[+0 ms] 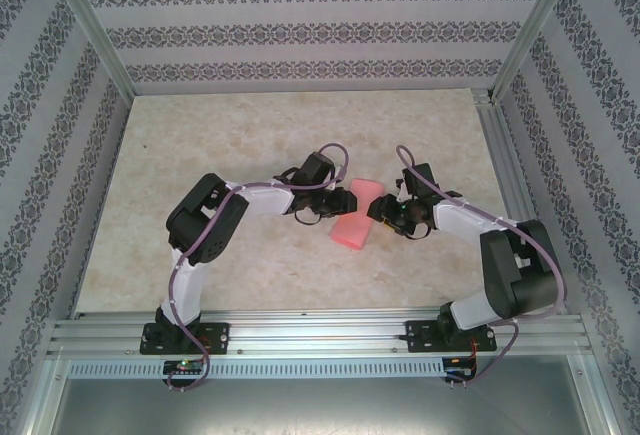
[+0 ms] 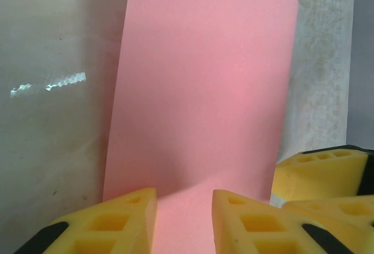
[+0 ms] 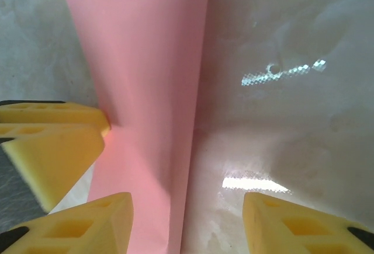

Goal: Fold a paper plane with a square sheet of paper (pick it up from the middle)
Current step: Fold the square sheet of paper in half at the center of the table.

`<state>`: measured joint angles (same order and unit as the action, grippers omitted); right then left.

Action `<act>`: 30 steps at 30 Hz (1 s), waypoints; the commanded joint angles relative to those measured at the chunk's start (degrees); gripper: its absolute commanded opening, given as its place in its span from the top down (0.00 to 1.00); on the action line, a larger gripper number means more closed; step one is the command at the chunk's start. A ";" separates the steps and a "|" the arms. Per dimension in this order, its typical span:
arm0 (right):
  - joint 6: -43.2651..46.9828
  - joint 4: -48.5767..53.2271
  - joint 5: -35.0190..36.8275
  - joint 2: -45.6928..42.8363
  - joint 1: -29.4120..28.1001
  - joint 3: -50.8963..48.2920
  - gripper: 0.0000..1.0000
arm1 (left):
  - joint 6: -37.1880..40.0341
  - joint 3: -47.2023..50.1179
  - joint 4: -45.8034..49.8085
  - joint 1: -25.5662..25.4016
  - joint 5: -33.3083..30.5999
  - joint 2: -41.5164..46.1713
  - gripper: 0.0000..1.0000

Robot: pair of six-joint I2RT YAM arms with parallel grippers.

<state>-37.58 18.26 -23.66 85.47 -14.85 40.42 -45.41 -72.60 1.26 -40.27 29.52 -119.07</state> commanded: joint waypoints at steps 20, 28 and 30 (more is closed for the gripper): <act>-2.06 -3.58 -3.55 -3.46 -1.02 -0.76 0.66 | 3.23 -4.76 3.03 -0.32 0.62 -3.10 0.78; -1.62 -2.06 -3.98 -4.09 -1.58 -0.08 0.65 | 2.79 -4.04 1.46 -0.36 1.07 -4.04 0.79; -1.29 -1.77 -4.55 -4.00 -1.93 0.11 0.65 | 2.85 -4.04 1.07 -0.33 0.99 -4.29 0.80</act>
<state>-39.13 15.88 -27.14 82.67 -16.08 40.36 -43.77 -75.66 2.96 -40.27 29.74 -122.39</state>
